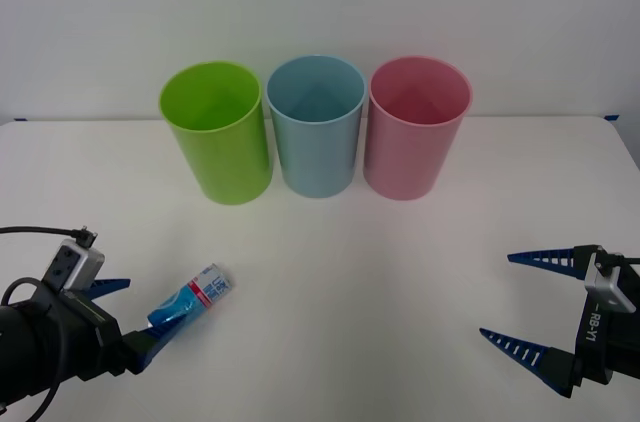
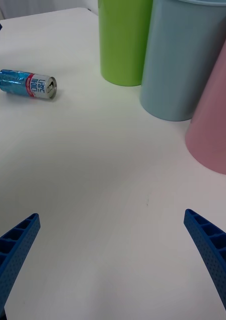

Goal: Put cans in the blue bin and PET bottles in the pink bin and trash in the green bin.

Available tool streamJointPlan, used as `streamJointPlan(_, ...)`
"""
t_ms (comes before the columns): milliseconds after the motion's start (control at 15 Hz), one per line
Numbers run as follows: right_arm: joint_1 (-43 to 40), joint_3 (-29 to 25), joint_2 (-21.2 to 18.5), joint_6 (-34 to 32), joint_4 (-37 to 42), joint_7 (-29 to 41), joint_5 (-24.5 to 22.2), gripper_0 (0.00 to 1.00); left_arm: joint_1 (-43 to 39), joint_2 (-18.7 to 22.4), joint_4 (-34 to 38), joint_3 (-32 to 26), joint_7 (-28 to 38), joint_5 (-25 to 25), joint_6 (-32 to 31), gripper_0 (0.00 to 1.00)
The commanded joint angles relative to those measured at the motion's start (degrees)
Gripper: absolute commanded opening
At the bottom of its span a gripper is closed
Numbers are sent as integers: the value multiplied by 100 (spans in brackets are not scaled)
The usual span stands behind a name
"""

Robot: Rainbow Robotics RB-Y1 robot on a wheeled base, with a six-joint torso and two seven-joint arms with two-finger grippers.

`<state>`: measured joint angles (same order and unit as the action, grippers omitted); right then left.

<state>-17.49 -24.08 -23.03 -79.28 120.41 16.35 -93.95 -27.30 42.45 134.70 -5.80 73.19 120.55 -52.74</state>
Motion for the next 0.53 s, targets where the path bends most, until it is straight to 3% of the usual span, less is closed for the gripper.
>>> streamJointPlan(67, 0, 0, 0, 0, 0, 0, 0, 100, 392, 378, 48, 395, 767, 680, -88, 100)
streamJointPlan(333, 0, 0, 0, 0, 0, 0, 0, 100, 911, 677, -181, 615, 943, 795, -694, 100)
streamJointPlan(533, 0, 0, 0, 0, 0, 0, 0, 100, 1342, 1618, -216, 1221, 2006, 1006, -677, 100)
